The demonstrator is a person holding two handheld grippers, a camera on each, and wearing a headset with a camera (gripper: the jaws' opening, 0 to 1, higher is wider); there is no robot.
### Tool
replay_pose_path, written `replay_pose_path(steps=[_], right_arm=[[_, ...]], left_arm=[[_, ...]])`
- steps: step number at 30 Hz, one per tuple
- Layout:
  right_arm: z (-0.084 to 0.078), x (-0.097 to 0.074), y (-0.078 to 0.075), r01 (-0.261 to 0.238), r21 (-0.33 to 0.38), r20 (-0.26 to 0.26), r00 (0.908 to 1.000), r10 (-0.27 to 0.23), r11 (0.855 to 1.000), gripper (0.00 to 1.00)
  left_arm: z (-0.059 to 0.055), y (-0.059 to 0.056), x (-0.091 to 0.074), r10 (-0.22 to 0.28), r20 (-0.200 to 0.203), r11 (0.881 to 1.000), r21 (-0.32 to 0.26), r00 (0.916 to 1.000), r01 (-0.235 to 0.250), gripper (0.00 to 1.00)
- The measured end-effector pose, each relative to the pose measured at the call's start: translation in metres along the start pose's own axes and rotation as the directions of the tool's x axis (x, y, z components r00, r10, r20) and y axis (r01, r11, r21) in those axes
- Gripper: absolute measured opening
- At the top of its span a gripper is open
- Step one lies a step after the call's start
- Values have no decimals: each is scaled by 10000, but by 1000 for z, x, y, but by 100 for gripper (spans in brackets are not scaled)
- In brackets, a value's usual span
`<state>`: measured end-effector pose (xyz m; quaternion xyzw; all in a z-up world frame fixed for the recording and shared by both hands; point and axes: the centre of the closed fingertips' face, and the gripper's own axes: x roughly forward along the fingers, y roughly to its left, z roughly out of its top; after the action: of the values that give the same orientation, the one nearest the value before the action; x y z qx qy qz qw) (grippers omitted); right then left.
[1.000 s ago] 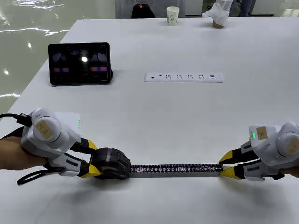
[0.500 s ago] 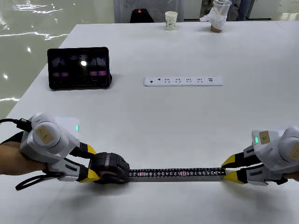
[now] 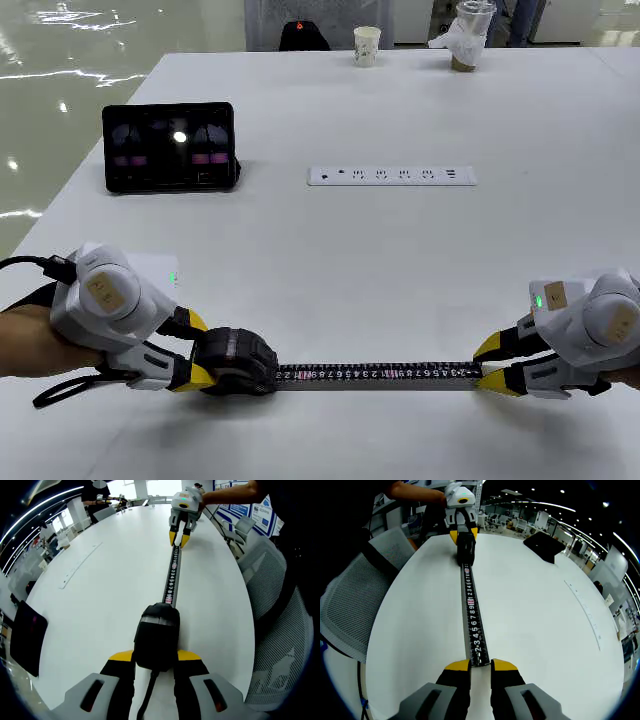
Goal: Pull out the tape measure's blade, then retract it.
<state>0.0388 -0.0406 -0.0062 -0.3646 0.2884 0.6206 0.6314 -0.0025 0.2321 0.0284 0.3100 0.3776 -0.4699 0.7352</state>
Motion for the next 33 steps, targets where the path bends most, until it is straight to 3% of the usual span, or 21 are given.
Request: replay_pose_path(steps=[13, 17, 33], right_arm=[[1, -6, -6, 401, 219, 77, 9992, -403, 9990, 17], [0, -10, -8, 539, 384, 94, 9985, -543, 9978, 21], [0, -20, 5, 831, 914, 140, 9963, -847, 9923, 40]], left_arm=[[-1, 1, -1, 190, -127, 9997, 177, 9997, -187, 25], [0, 4, -5, 321, -48, 9995, -39, 9995, -321, 28], [-11, -10, -19, 621, -8, 9944, -859, 9981, -620, 50]])
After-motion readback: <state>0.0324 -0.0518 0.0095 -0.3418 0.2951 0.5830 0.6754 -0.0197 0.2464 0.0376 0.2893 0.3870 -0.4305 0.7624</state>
